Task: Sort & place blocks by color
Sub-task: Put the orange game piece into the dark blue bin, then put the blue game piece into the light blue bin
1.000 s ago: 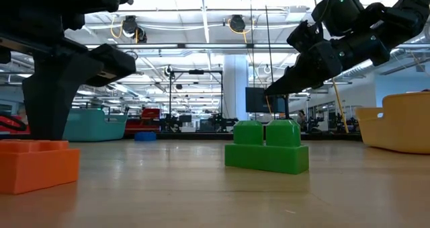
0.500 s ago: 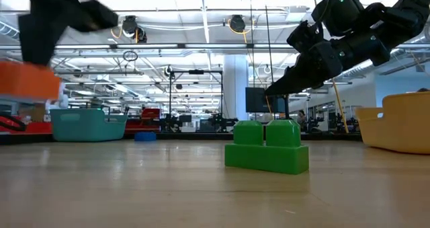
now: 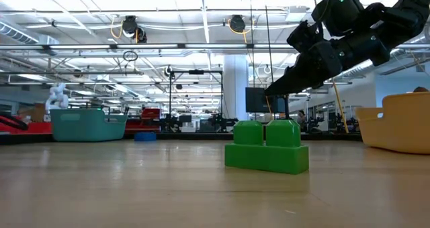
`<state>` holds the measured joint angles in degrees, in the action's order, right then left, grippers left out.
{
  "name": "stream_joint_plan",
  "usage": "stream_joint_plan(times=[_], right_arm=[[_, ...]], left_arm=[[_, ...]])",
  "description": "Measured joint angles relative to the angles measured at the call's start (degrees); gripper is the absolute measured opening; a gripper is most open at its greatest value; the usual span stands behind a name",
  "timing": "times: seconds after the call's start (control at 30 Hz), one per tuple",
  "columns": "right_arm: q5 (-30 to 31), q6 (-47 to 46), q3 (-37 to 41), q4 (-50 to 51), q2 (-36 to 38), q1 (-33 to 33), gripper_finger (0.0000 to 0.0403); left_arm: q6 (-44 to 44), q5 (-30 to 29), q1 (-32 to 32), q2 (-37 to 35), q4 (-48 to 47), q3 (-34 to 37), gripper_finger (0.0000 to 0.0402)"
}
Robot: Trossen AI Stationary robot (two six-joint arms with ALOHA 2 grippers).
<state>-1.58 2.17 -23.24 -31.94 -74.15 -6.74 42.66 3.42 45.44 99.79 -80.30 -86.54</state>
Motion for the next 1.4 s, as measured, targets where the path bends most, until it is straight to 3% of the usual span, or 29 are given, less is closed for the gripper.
stream_joint_plan(times=[0.43,0.63,0.83,1.17,1.4], right_arm=[[-0.2,-2.2,0.0,-1.3,0.0,0.1,0.0263],[-0.2,-2.2,0.0,-1.3,0.0,0.1,0.0263],[-0.2,-3.0,0.0,-1.3,0.0,0.1,0.0263],[-0.2,-3.0,0.0,-2.9,0.0,0.1,0.0263],[-0.2,-2.7,0.0,-3.5,0.0,0.1,0.0263]], left_arm=[[40.1,1.9,8.2,0.0,-5.0,0.0,0.0138],[51.0,3.3,9.5,-0.1,-5.4,0.9,0.0140],[61.6,11.4,9.7,-0.1,-5.4,6.6,0.0153],[57.4,13.6,5.8,-0.1,-3.8,8.4,0.0258],[53.2,10.5,2.1,-0.8,-3.8,8.4,0.0275]])
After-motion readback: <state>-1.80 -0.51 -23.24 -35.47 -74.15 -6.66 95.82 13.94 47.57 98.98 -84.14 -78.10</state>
